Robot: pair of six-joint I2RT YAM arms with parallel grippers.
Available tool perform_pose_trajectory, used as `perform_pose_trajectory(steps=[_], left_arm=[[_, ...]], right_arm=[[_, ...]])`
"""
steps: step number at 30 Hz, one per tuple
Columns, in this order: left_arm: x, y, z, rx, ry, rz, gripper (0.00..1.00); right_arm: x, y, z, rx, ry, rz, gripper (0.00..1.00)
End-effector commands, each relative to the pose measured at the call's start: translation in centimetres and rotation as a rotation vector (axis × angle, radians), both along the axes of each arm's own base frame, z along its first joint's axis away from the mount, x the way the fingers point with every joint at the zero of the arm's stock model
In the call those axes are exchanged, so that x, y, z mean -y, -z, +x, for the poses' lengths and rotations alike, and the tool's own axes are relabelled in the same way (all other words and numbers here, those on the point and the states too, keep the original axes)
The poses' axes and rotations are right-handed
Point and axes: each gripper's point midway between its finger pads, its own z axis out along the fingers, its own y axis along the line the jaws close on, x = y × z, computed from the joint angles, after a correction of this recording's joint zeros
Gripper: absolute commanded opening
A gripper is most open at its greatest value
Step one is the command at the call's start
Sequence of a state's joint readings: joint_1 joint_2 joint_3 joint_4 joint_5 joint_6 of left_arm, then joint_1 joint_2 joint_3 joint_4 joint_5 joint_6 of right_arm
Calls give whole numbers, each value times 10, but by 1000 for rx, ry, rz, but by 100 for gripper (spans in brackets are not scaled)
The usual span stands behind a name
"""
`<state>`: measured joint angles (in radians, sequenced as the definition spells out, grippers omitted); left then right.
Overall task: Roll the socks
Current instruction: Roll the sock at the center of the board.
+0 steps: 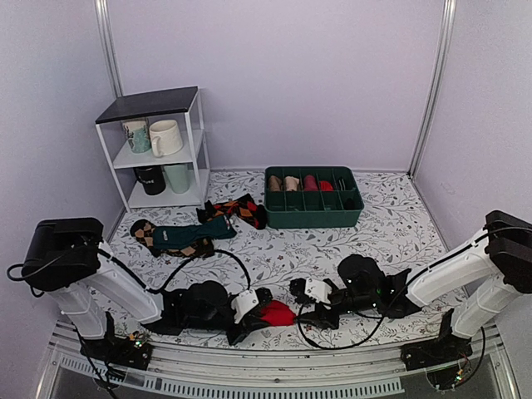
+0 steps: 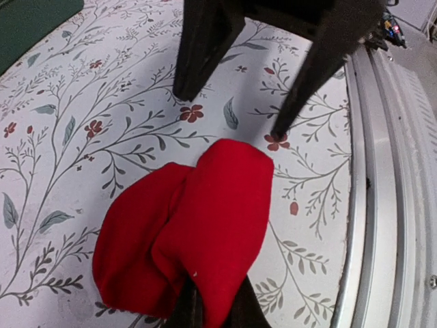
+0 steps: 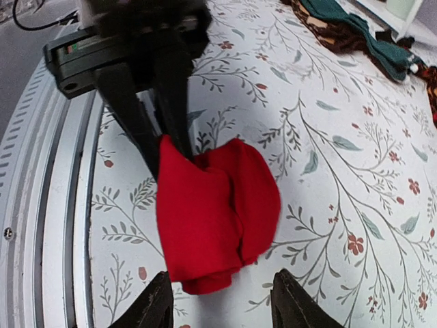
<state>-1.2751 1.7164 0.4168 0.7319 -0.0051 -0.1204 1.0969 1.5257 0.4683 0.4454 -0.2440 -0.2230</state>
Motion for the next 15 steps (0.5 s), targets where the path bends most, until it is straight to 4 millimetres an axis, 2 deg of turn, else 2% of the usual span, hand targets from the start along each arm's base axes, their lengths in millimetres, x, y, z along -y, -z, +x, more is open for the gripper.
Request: perform_pose_trajectory(steps=[1,9,15], left_arm=[[-37,57,-19,-175,18,215,0],[-36,59,-19,-197,30,222,0],[-37,60,-18,-205,25,218,0]], right_arm=[[-17,-23,-5,185,-57,84,50],[-32,-4,-19,158,-117,40,52],[-29,14,-19,124,-100,-19,48]])
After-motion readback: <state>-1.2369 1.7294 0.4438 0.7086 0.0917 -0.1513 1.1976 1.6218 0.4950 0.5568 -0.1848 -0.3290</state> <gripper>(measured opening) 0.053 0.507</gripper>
